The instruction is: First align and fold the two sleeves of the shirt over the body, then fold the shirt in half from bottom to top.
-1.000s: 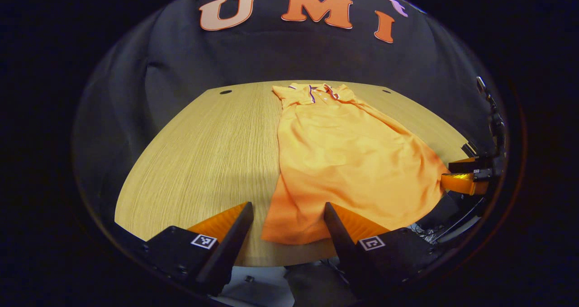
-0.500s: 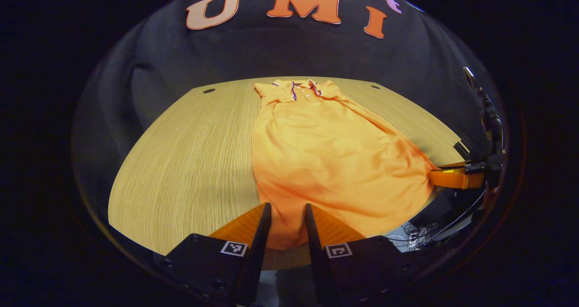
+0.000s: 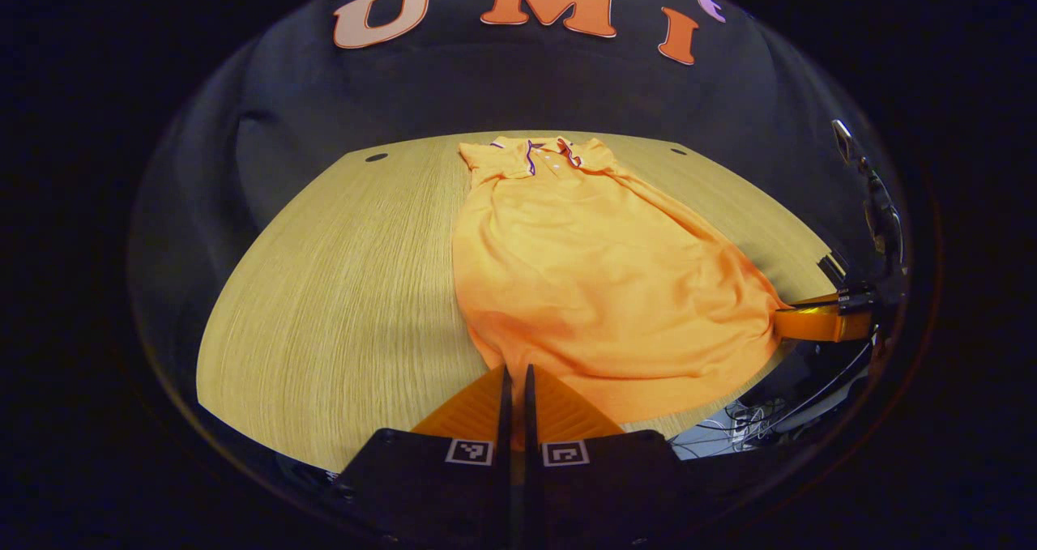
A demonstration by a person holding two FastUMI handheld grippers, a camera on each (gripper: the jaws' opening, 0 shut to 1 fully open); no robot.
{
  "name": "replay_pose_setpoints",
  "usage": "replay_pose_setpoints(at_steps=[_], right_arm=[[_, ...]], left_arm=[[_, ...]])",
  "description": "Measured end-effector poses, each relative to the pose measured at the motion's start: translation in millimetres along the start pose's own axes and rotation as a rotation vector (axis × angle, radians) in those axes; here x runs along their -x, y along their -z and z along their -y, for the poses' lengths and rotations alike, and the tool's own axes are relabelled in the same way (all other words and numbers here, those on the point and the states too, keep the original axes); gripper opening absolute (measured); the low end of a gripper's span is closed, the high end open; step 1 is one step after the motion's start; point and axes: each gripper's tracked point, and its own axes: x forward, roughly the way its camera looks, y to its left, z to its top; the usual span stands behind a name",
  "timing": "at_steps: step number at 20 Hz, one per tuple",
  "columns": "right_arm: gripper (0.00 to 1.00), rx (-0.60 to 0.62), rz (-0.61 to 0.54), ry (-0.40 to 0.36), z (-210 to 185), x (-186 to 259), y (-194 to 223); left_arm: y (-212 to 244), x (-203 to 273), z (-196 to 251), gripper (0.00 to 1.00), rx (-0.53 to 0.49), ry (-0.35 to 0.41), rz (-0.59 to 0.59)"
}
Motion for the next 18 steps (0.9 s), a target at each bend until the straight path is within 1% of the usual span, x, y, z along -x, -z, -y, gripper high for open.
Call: replay_pose_setpoints(at_steps=[3,5,6,7,8,11,12,15,18], right_arm=[[0.17,0.076,0.043,0.039,-2,-2,-2],[0.17,0.112,0.031,0.061,-2,-1,0],[0.16,0.098,0.029,0.04,-6,2,0],[0.08,0.066,0.023,0.034,-6,11,-6],[0.01,0.046,0.018,0.023,-6,0,0],[0.01,-0.017,0.001,0.005,-2,1,-1],[0.01,-0.037,-0.013,-0.019,-4,2,0],[0.0,-0.141,-0.007,-0.084,-6,6,-13],[0.01,-0.198,0.026,-0.164,-13,11,-36]], left_arm=[[-1,-1,3,0.08,-0.014,0.002,-0.006],[-1,-3,3,0.08,-0.02,0.003,-0.01],[-2,-3,2,0.08,-0.02,0.006,-0.013],[-2,-4,3,0.08,-0.016,0.009,-0.016],[-1,-4,3,0.08,-0.006,0.014,-0.023],[-1,-4,8,0.08,0.019,0.039,-0.042],[-4,0,10,0.08,0.025,0.049,-0.042],[-26,6,17,0.08,0.06,0.087,-0.006],[-49,12,14,0.08,0.085,0.079,0.023]])
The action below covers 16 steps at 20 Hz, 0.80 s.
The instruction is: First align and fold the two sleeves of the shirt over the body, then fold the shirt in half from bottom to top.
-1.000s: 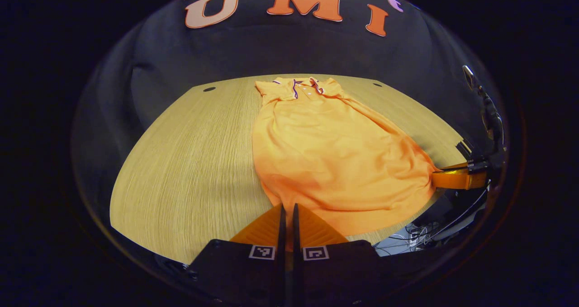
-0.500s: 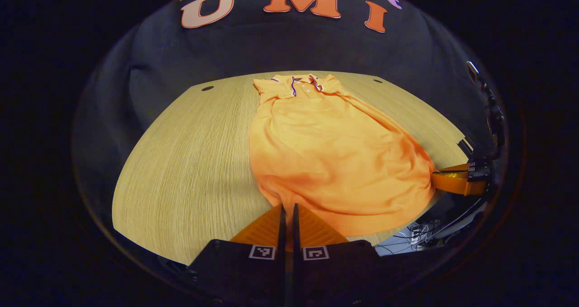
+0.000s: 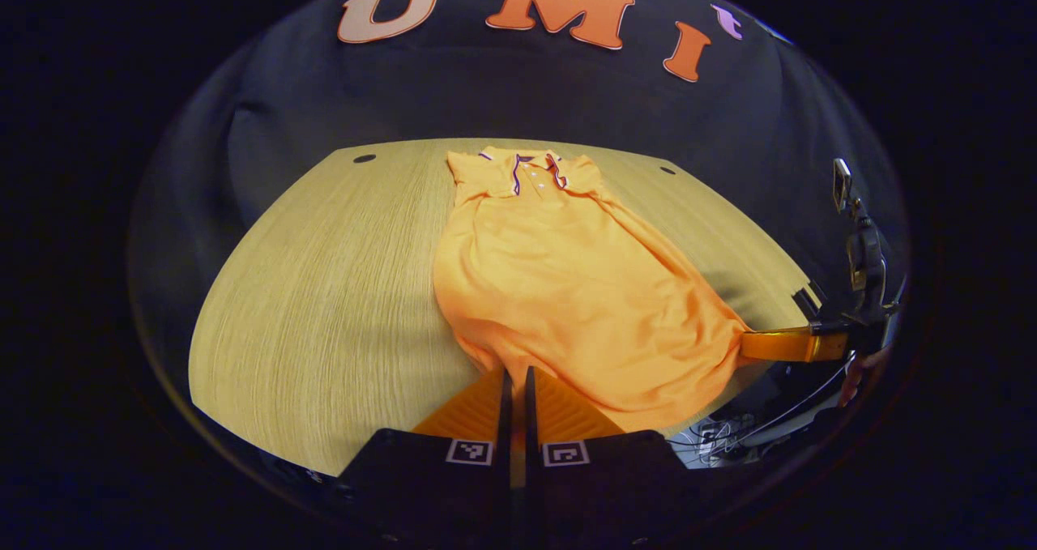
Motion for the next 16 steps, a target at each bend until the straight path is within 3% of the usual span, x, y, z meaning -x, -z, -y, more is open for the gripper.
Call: replay_pose_setpoints(at_steps=[6,16], right_arm=[[0.0,-0.104,0.061,-0.082,-6,12,-48],[0.01,-0.018,0.123,-0.095,-13,12,-119]], left_arm=[[-43,6,6,0.08,0.016,-0.009,0.056],[-113,6,3,0.08,0.006,-0.046,0.124]])
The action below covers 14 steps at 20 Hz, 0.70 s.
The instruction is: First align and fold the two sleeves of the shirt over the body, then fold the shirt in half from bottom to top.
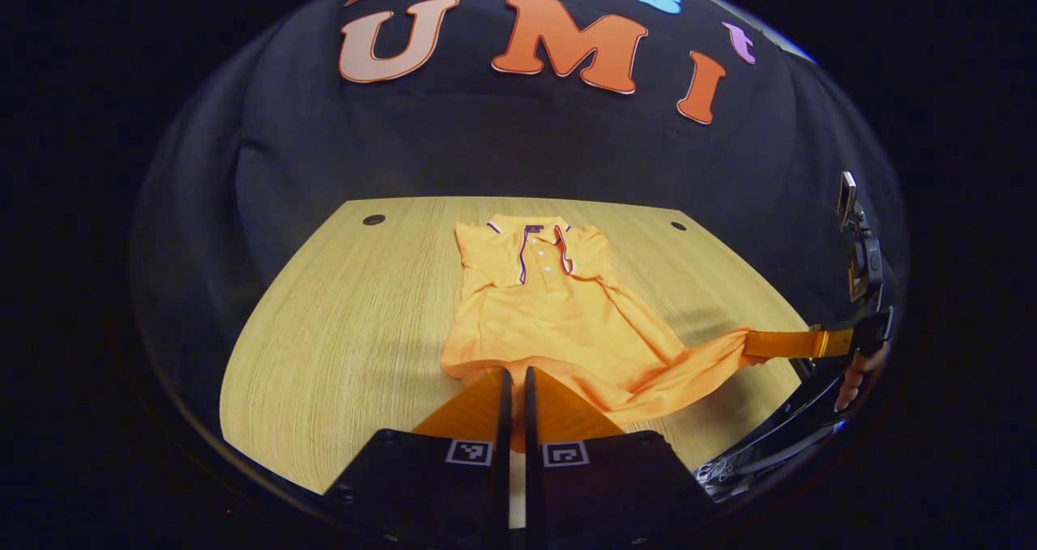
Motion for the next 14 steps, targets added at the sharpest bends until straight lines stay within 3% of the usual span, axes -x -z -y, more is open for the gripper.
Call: replay_pose_setpoints(at_steps=[14], right_arm=[[0.0,-0.017,0.073,0.094,-3,-69,-115]], left_arm=[[-104,-99,-37,0.08,-0.008,0.091,-0.01]])
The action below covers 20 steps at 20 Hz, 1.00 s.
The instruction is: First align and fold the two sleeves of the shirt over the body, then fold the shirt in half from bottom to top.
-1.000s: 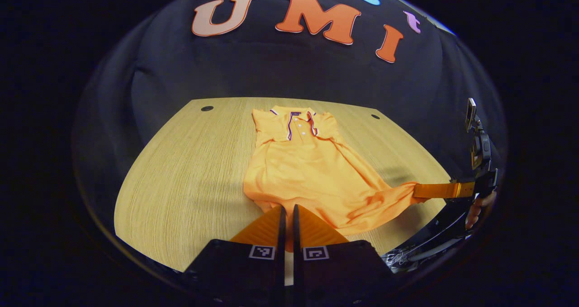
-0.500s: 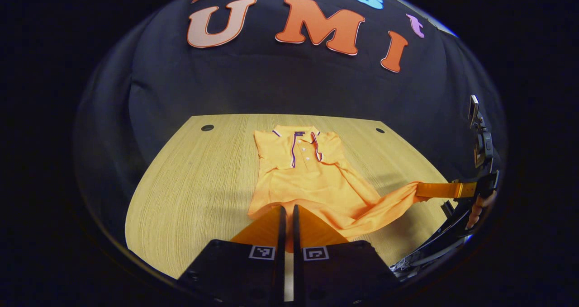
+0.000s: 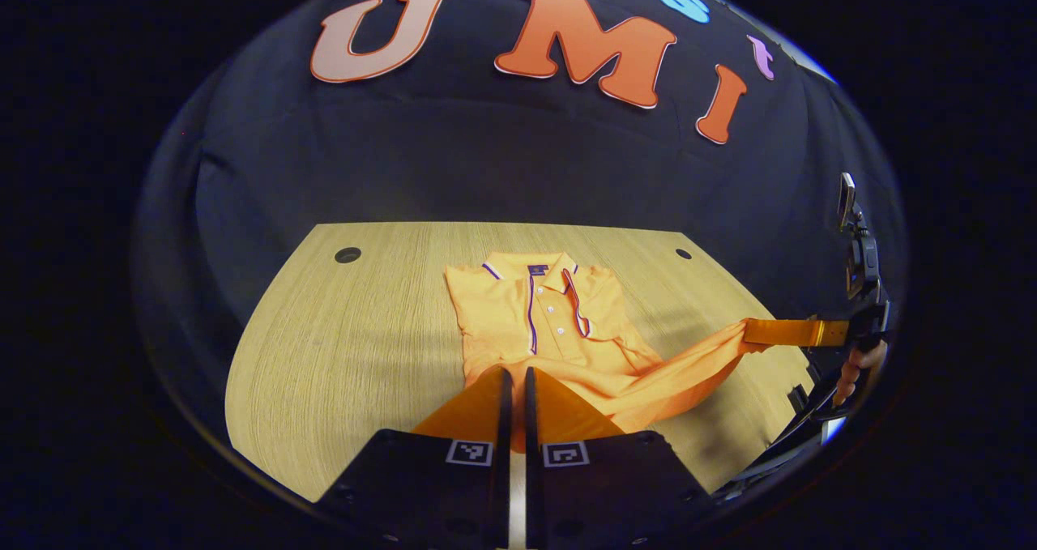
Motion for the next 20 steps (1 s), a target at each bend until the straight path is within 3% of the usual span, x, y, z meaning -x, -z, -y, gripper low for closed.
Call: replay_pose_setpoints(at_steps=[9,15,20], right_arm=[[0.0,-0.014,0.038,0.074,13,-58,-73],[0.0,0.016,0.041,0.101,7,-100,-113],[0.01,-0.013,0.038,0.105,5,-143,-136]], left_arm=[[-61,-66,-38,0.08,0.021,0.034,-0.006],[-98,-118,-57,0.08,-0.03,0.028,0.008],[-107,-161,-85,0.08,0.015,0.012,-0.024]])
